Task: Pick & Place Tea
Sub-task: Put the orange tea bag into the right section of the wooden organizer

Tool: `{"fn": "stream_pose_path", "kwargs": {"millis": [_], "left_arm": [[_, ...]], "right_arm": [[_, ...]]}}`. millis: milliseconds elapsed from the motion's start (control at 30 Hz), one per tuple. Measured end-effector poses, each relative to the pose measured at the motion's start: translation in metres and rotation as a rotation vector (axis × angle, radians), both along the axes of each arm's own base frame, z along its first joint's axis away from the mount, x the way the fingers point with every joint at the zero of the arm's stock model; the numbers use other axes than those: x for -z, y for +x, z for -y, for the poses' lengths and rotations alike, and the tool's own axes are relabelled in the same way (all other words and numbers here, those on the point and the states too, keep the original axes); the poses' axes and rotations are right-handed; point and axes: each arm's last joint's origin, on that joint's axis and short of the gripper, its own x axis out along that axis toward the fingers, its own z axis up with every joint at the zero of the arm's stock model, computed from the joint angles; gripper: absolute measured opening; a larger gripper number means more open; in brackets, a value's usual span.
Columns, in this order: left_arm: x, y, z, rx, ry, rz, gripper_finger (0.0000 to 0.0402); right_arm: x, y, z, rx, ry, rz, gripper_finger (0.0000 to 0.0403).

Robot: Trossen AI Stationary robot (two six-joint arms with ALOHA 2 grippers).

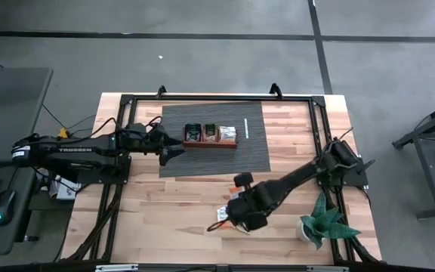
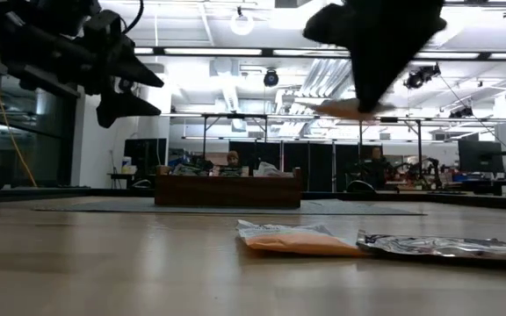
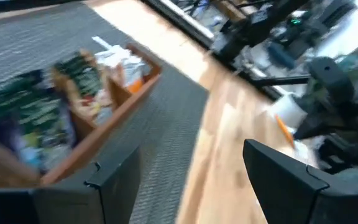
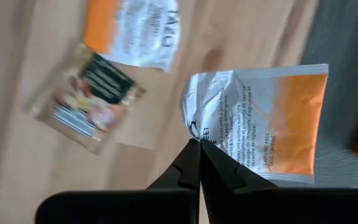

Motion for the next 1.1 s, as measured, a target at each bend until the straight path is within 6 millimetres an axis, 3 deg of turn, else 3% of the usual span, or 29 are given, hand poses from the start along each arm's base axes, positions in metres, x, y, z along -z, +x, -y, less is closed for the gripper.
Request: {"fn": "stream_pose_path", "kwargs": {"millis": [300, 600, 833, 1100], "left_arm": [[-0.008, 0.017, 0.001, 0.106, -0.188, 0.166, 0.0271], [-0.011, 0.035, -0.003, 0.059, -0.479, 0.270, 0.0271], [-0.021, 0.066, -0.008, 0.110, -0.564, 0.224, 0.0271], [-0.040, 0.110, -0.015, 0.217, -0.523, 0.192, 0.0271]], "right_arm": [[-0.032, 0.009, 0.026, -0.386, -0.263, -0.076, 0.0000], [-0.034, 0.008, 0.056, -0.664, -0.585, -0.304, 0.0000], [-0.034, 0.013, 0.081, -0.701, -0.624, -0.385, 0.0000], [-0.034, 0.016, 0.094, -0.673, -0.582, -0.384, 0.0000]]}}
